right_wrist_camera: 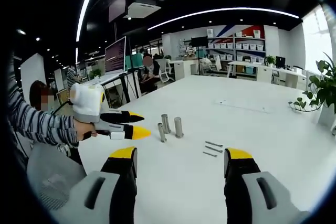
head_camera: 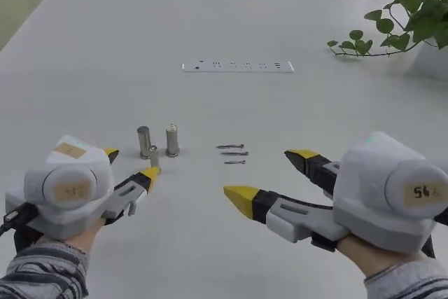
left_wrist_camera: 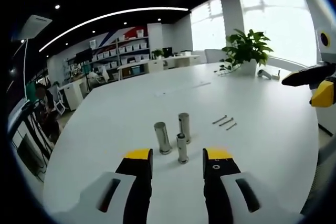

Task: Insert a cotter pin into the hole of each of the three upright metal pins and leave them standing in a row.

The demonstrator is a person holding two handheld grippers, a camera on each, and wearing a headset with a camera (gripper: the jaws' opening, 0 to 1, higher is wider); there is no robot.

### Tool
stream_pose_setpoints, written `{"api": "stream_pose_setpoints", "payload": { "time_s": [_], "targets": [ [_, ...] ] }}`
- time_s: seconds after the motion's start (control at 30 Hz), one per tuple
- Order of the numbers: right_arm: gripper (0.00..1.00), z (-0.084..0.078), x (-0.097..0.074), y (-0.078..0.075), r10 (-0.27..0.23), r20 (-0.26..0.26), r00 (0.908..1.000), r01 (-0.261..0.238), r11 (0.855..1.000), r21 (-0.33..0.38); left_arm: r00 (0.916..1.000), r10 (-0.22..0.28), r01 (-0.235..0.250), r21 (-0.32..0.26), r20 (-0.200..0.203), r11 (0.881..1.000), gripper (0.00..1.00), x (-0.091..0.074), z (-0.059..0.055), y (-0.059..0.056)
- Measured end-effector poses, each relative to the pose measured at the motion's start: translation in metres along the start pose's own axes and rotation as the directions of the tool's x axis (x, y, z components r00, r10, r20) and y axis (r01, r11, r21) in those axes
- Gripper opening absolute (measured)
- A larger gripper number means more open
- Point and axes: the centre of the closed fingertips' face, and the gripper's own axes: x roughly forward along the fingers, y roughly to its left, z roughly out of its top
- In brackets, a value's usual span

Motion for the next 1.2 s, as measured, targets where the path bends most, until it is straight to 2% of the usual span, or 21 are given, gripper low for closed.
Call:
{"api": "stream_pose_setpoints", "payload": {
  "time_s": [0.23, 0.33, 0.47, 0.67, 0.73, 0.77, 0.83, 0.9, 1.2],
  "targets": [
    [0.64, -0.009, 0.007, -0.004, 0.0, -0.017, 0.9998, 0.0, 1.0, 0.012, 0.9993, -0.034, 0.034, 0.012, -0.018, 0.999, 0.28, 0.022, -0.005, -0.004],
    [0.63, -0.013, 0.01, -0.005, -0.001, -0.026, 0.9997, 0.002, 1.0, 0.019, 0.9979, -0.05, 0.052, 0.031, -0.04, 0.998, 0.25, 0.032, -0.008, -0.007],
    [0.63, -0.017, 0.012, -0.007, -0.004, -0.036, 0.9994, 0.005, 1.0, 0.027, 0.997, -0.063, 0.065, 0.038, -0.044, 0.997, 0.22, 0.041, -0.009, -0.007],
    [0.62, -0.022, 0.016, -0.009, -0.005, -0.043, 0.9991, 0.007, 0.999, 0.042, 0.9928, -0.084, 0.087, 0.029, -0.085, 0.996, 0.14, 0.051, -0.015, -0.01],
    [0.62, -0.024, 0.018, -0.009, -0.005, -0.047, 0.9989, 0.007, 0.999, 0.044, 0.9938, -0.091, 0.093, 0.028, -0.064, 0.995, 0.11, 0.053, -0.012, -0.01],
    [0.62, -0.025, 0.018, -0.009, -0.005, -0.048, 0.9988, 0.007, 0.999, 0.046, 0.9946, -0.102, 0.102, -0.001, -0.02, 0.995, 0.1, 0.054, -0.007, -0.013],
    [0.62, -0.026, 0.019, -0.01, -0.006, -0.053, 0.9986, 0.009, 0.999, 0.05, 0.9933, -0.109, 0.108, -0.023, -0.039, 0.994, 0.07, 0.054, -0.01, -0.012],
    [0.62, -0.028, 0.019, -0.01, -0.007, -0.056, 0.9984, 0.01, 0.999, 0.051, 0.9926, -0.102, 0.102, -0.002, -0.065, 0.995, 0.06, 0.055, -0.015, -0.01],
    [0.62, -0.029, 0.021, -0.009, -0.006, -0.063, 0.998, 0.01, 0.999, 0.052, 0.9917, -0.116, 0.115, -0.014, -0.057, 0.993, 0.05, 0.055, -0.014, -0.011]
  ]
}}
